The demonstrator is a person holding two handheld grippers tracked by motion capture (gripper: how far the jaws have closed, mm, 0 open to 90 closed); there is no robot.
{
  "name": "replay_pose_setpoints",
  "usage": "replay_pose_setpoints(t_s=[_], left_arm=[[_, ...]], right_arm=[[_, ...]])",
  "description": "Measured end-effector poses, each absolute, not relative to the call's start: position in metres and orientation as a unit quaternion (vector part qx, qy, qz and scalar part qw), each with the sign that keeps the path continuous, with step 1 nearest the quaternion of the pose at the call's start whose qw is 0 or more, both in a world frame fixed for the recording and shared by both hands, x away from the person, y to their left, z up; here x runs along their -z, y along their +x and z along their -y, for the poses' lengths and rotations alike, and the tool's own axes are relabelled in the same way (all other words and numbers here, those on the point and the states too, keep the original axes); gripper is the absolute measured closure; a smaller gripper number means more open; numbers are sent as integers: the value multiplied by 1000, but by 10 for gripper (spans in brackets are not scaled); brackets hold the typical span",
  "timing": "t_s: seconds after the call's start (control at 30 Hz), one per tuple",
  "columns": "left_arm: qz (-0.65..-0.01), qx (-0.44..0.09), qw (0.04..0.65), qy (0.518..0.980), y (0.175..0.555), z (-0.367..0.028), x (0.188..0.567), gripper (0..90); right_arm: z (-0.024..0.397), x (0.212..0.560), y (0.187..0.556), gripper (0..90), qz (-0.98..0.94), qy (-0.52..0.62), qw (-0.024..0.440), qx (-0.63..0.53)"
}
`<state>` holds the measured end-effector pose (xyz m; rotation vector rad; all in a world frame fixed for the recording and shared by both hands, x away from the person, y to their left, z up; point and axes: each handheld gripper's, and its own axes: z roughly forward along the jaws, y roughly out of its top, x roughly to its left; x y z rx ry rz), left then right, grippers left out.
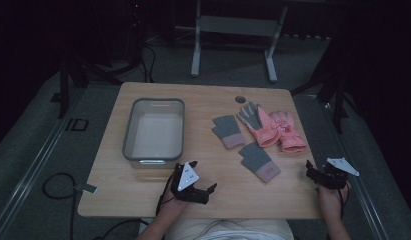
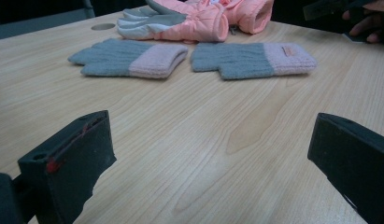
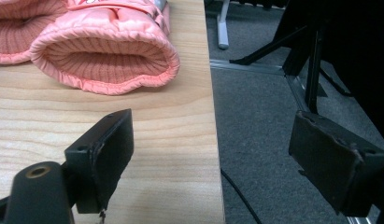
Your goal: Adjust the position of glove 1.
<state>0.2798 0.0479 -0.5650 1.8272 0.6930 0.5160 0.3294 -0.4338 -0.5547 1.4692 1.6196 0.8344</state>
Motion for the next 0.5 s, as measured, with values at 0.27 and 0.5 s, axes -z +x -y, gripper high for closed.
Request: replay_pose_setpoints(t_s=[0.27, 0.5], left_arm=[[-291, -213, 530, 768, 281, -47, 565, 0], [-292, -212, 535, 764, 281, -48, 565, 0]], right_arm=[[435, 555, 332, 138, -650, 575, 374, -327], [434, 555, 334, 135, -657, 579, 362, -320]])
